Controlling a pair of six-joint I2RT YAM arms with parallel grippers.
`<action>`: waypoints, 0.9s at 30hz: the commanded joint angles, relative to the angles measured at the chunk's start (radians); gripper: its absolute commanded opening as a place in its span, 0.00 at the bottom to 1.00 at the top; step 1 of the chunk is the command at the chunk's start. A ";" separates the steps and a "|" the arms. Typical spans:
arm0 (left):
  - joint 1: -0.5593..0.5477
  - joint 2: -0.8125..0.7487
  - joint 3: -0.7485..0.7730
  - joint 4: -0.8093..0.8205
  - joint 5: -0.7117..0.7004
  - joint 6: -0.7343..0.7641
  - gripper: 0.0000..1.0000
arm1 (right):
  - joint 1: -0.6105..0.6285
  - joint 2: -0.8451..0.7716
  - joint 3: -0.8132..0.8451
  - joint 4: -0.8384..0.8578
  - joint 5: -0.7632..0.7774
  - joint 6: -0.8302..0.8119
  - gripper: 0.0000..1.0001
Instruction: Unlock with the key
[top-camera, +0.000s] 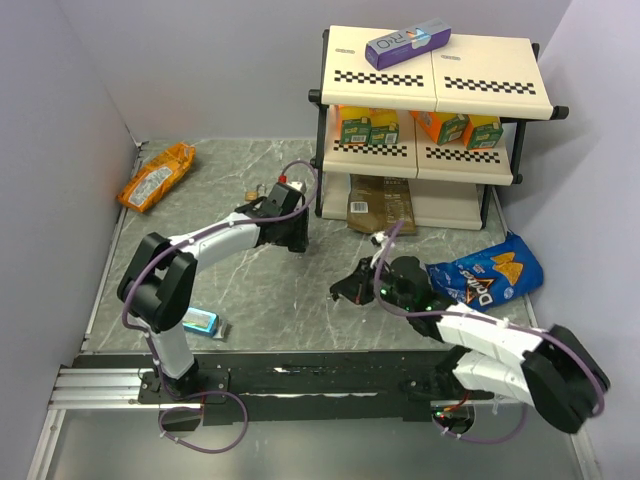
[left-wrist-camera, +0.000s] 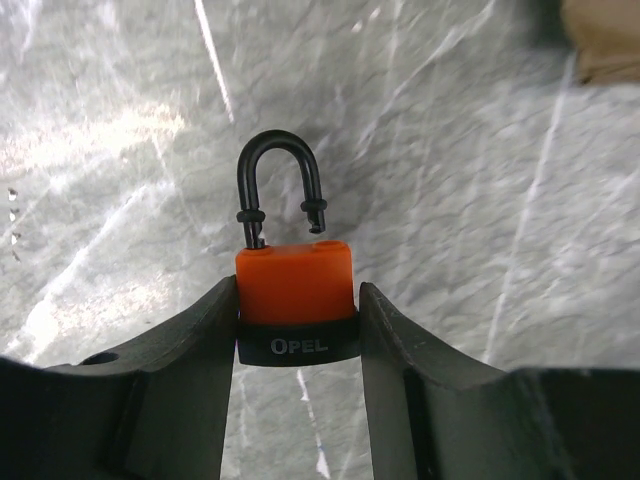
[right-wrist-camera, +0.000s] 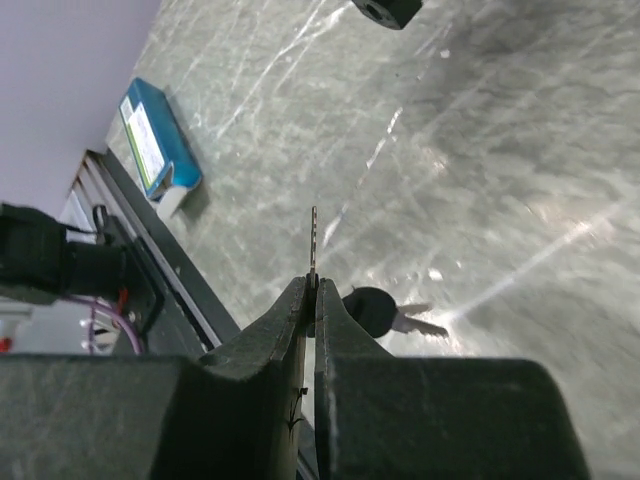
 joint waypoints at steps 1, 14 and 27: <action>-0.008 -0.053 0.006 0.067 0.010 -0.036 0.01 | 0.016 0.118 0.088 0.187 -0.032 0.072 0.00; -0.042 -0.108 -0.051 0.127 -0.021 -0.085 0.01 | 0.019 0.390 0.218 0.319 -0.109 0.149 0.00; -0.056 -0.129 -0.060 0.135 -0.020 -0.097 0.01 | -0.013 0.531 0.280 0.342 -0.112 0.163 0.00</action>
